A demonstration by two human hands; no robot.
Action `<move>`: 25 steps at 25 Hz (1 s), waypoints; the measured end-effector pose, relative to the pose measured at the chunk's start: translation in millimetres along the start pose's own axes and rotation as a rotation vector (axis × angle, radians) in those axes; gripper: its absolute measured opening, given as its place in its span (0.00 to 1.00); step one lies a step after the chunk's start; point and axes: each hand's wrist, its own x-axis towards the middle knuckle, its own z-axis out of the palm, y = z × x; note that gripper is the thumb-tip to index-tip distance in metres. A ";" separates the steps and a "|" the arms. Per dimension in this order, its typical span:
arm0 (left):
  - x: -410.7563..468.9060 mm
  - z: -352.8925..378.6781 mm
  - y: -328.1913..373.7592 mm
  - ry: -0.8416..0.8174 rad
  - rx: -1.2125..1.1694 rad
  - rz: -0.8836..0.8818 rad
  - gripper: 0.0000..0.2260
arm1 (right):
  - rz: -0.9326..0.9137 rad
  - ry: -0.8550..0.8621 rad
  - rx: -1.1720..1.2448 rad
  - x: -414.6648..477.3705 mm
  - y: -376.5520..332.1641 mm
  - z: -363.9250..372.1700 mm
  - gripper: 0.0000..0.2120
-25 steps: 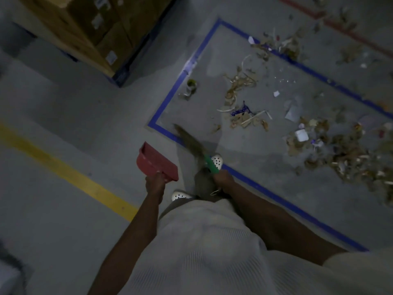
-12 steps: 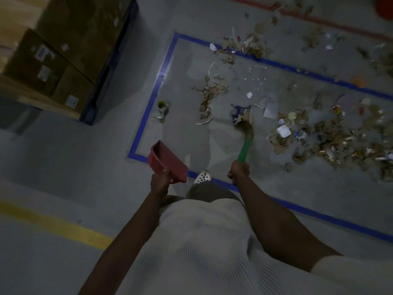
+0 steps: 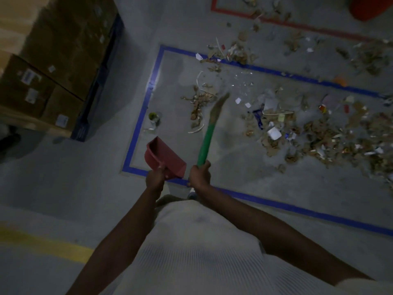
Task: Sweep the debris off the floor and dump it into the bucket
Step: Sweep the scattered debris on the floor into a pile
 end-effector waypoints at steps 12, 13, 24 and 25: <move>11.3 -100.3 -21.2 0.366 -0.067 -0.081 0.25 | -0.321 -0.441 -0.611 -15.8 -8.7 87.0 0.21; 15.0 -106.8 -22.4 0.358 -0.062 -0.101 0.24 | -0.332 -0.455 -0.666 -13.1 -14.1 92.1 0.19; 92.7 -146.4 22.0 0.225 0.056 -0.137 0.29 | -0.018 -0.179 -0.405 53.5 -111.7 133.2 0.15; 105.2 -148.5 29.3 0.208 0.082 -0.130 0.30 | 0.045 -0.133 -0.248 60.7 -120.9 136.4 0.13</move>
